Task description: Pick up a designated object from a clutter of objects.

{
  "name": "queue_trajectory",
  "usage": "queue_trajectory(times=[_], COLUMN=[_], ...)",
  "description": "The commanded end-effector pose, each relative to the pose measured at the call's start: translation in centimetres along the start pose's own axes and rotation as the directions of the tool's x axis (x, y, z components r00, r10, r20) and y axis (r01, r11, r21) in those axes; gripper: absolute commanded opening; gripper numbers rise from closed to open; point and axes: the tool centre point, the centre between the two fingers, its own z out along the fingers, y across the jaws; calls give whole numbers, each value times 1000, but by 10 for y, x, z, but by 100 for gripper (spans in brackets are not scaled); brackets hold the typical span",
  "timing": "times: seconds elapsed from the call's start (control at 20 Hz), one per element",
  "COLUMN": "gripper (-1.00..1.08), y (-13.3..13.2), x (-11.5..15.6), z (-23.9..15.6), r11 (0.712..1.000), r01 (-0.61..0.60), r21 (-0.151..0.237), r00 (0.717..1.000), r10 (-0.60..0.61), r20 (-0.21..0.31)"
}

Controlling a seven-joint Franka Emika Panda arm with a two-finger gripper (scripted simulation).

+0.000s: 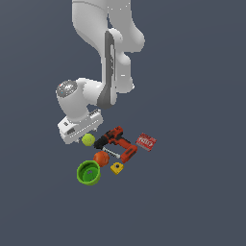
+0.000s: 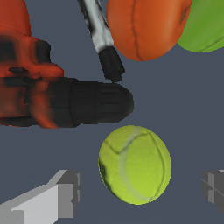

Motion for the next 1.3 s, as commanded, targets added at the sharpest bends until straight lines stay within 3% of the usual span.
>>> queue_trajectory(times=[0.0,0.45,0.5,1.25], gripper=[100,100,-100,-100], y=[-1,0,0,-3], x=[-1,0,0,2], z=[12,34,34,28], r11=[1000,1000,1000,1000], r01=[1,2,2,1], r21=[1,1,1,-1], r00=[1000,1000,1000,1000], r10=[-1,-2,-2,-1], r20=[0,0,0,-1])
